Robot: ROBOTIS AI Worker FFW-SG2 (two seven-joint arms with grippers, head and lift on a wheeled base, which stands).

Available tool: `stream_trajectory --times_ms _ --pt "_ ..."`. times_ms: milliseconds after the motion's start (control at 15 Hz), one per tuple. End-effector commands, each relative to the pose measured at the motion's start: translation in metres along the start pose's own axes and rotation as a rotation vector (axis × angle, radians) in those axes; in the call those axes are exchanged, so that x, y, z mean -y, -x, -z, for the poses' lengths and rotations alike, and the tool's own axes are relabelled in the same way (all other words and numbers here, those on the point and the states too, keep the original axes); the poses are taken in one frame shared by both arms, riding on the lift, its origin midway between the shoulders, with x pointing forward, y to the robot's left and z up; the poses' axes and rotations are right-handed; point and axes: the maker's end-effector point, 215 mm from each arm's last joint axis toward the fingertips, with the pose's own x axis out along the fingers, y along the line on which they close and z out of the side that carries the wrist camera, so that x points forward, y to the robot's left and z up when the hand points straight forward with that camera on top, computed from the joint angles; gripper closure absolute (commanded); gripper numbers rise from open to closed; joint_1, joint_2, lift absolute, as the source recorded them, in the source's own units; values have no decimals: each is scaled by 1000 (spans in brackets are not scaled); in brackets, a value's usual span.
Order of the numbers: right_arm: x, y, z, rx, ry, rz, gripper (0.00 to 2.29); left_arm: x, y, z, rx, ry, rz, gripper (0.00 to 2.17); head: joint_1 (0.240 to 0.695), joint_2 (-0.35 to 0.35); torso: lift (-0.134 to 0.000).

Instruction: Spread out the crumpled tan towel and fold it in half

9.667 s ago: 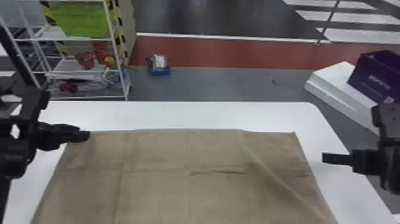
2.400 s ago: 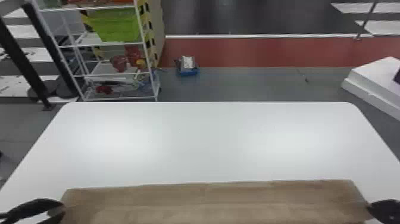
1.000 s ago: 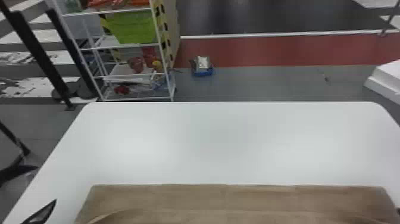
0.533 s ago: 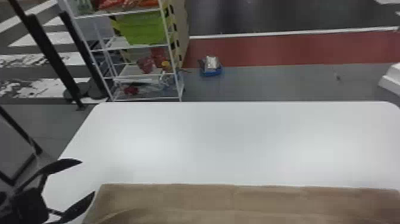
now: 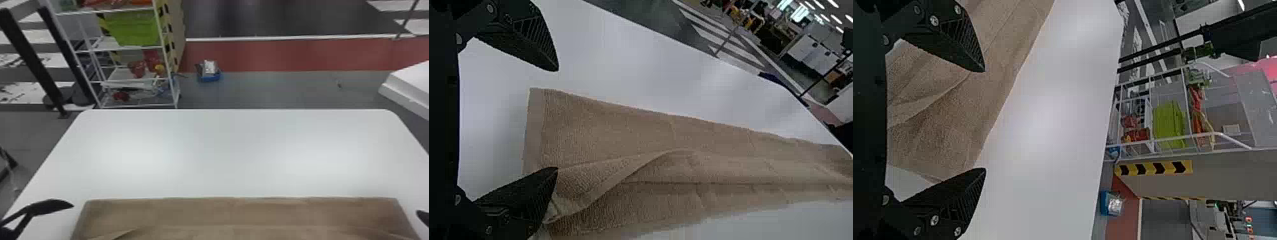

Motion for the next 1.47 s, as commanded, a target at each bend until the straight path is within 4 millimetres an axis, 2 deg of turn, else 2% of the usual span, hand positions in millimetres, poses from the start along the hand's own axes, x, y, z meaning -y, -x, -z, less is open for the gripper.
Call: stream_trajectory --times_ms 0,133,267,333,467,667,933,1067,1133,1267,1400 --pt "1 -1 0 0 1 -3 201 10 9 -5 8 -40 12 205 695 83 -124" --pt "2 -1 1 1 -1 -2 201 2 21 -9 11 -77 -35 208 695 78 -124" --pt "2 -1 1 0 -3 -3 201 -35 36 -28 40 -98 -183 208 695 82 -124" --pt "2 -1 1 0 -3 -3 201 -47 29 -41 61 -83 -236 208 695 85 -124" --pt "2 -1 3 -1 -6 -3 201 -54 6 -64 133 -77 -282 208 695 77 -124" --pt "5 8 5 1 -11 13 201 -40 -35 -69 192 -72 -203 208 695 5 -124" --pt "9 15 4 10 -15 25 201 -30 -51 -78 228 -131 -142 208 695 -63 -124" --pt "9 15 4 10 -15 25 201 -16 -64 -77 211 -160 -61 208 695 -92 -124" --pt "10 16 4 11 -15 28 201 -9 -62 -77 207 -175 -12 208 695 -99 -124" --pt "12 19 5 8 -18 35 201 -12 -46 -75 185 -190 -16 208 695 -110 -124" --pt "12 18 6 5 -10 36 201 -31 -24 -80 172 -151 -90 208 695 -109 -124"
